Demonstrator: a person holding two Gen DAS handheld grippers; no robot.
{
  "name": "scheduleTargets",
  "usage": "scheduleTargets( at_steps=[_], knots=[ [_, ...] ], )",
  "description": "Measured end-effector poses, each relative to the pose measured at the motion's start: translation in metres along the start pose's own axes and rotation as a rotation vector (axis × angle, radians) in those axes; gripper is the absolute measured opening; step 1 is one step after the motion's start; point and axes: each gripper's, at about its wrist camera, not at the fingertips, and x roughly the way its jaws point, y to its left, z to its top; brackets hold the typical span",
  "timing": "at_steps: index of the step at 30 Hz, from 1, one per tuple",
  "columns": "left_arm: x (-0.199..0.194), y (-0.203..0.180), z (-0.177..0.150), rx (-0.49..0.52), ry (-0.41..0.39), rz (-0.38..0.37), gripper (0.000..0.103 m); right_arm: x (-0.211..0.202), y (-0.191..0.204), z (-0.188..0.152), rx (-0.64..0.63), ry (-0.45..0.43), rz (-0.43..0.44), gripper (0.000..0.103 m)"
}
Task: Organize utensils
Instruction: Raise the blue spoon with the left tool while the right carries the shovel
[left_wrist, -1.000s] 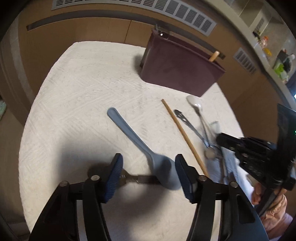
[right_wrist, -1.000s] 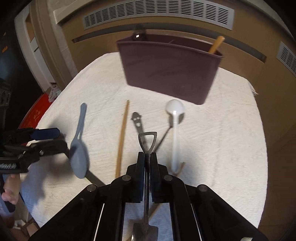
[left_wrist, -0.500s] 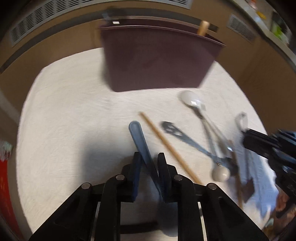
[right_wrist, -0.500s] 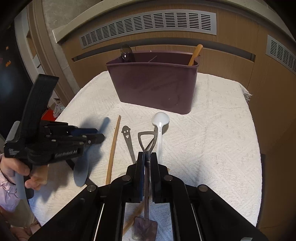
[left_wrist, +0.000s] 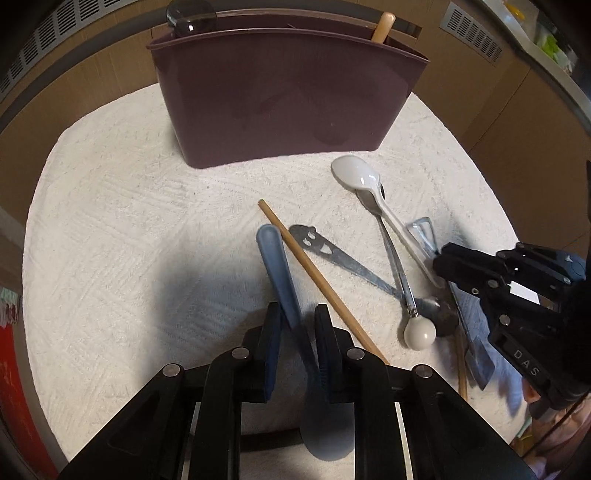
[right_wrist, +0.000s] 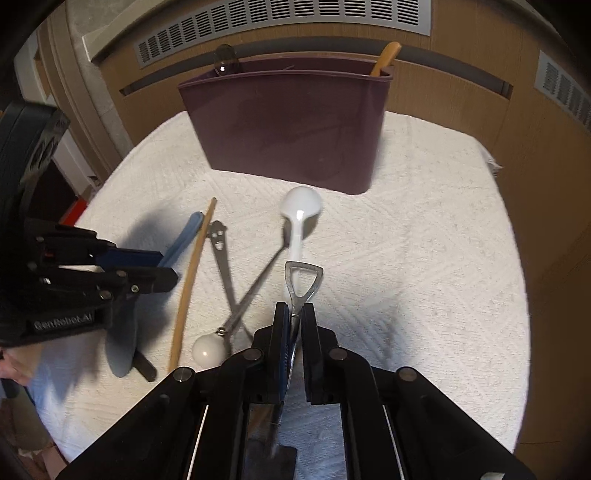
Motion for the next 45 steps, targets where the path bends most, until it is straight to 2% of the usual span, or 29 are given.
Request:
scheduleTargets(
  at_steps=[1,2,3,4,6,8,10,11,12,14,16,17,20,22,29,33,37,39,45],
  knots=[
    [0.0,0.0,0.002,0.005,-0.015,0.012,0.012,-0.002,-0.002,-0.001,0.005,-0.011,-0.01,0.01],
    [-0.001,-0.001,0.001,0.003,-0.031,0.026,0.011,-0.005,-0.005,-0.001,0.02,-0.023,0.001,0.016],
    [-0.004,-0.001,-0.001,-0.001,-0.059,0.04,0.01,-0.009,-0.009,-0.002,0.037,-0.033,0.021,0.028],
    [-0.012,0.001,-0.004,-0.006,-0.109,0.049,0.01,-0.012,-0.014,-0.004,0.055,-0.038,0.036,0.035],
    [-0.029,0.003,-0.013,-0.021,-0.212,0.074,0.01,-0.019,-0.019,-0.009,0.072,-0.054,0.028,0.055],
    [-0.047,0.007,-0.026,-0.066,-0.301,0.06,0.01,-0.024,-0.022,-0.015,0.076,-0.064,0.02,0.059],
    [-0.061,0.012,-0.037,-0.119,-0.371,0.042,0.01,-0.024,-0.02,-0.017,0.073,-0.055,0.02,0.058],
    [-0.066,0.013,-0.041,-0.127,-0.394,0.038,0.01,-0.023,-0.017,-0.017,0.071,-0.051,0.02,0.054],
    [-0.071,0.014,-0.044,-0.135,-0.413,0.035,0.01,-0.02,-0.014,-0.016,0.069,-0.041,0.017,0.044],
    [-0.076,0.015,-0.047,-0.149,-0.425,0.016,0.01,-0.01,-0.009,-0.012,0.078,-0.013,0.004,0.032],
    [-0.077,0.016,-0.05,-0.163,-0.425,-0.002,0.01,0.002,-0.005,-0.009,0.08,0.017,-0.03,0.029],
    [-0.079,0.017,-0.053,-0.167,-0.429,-0.003,0.01,0.003,-0.003,-0.008,0.075,0.002,-0.051,0.027],
    [-0.085,0.02,-0.057,-0.181,-0.439,-0.019,0.01,0.005,0.006,-0.008,0.028,0.001,-0.07,0.008],
    [-0.087,0.018,-0.059,-0.187,-0.447,-0.028,0.01,0.0,0.01,-0.008,0.013,-0.006,-0.035,0.008],
    [-0.096,0.015,-0.063,-0.184,-0.465,-0.033,0.01,-0.038,0.011,-0.006,-0.002,-0.092,0.01,0.007],
    [-0.099,0.014,-0.064,-0.185,-0.467,-0.04,0.01,-0.043,0.016,-0.009,-0.047,-0.069,0.03,0.008],
    [-0.1,0.016,-0.065,-0.19,-0.471,-0.031,0.01,-0.04,0.018,-0.005,-0.077,-0.079,0.043,0.021],
    [-0.1,0.017,-0.065,-0.193,-0.472,-0.032,0.01,-0.035,0.022,0.001,-0.109,-0.084,0.057,0.034],
    [-0.101,0.018,-0.067,-0.198,-0.473,-0.037,0.01,0.001,0.032,0.038,-0.14,-0.08,0.105,0.036]
  ],
)
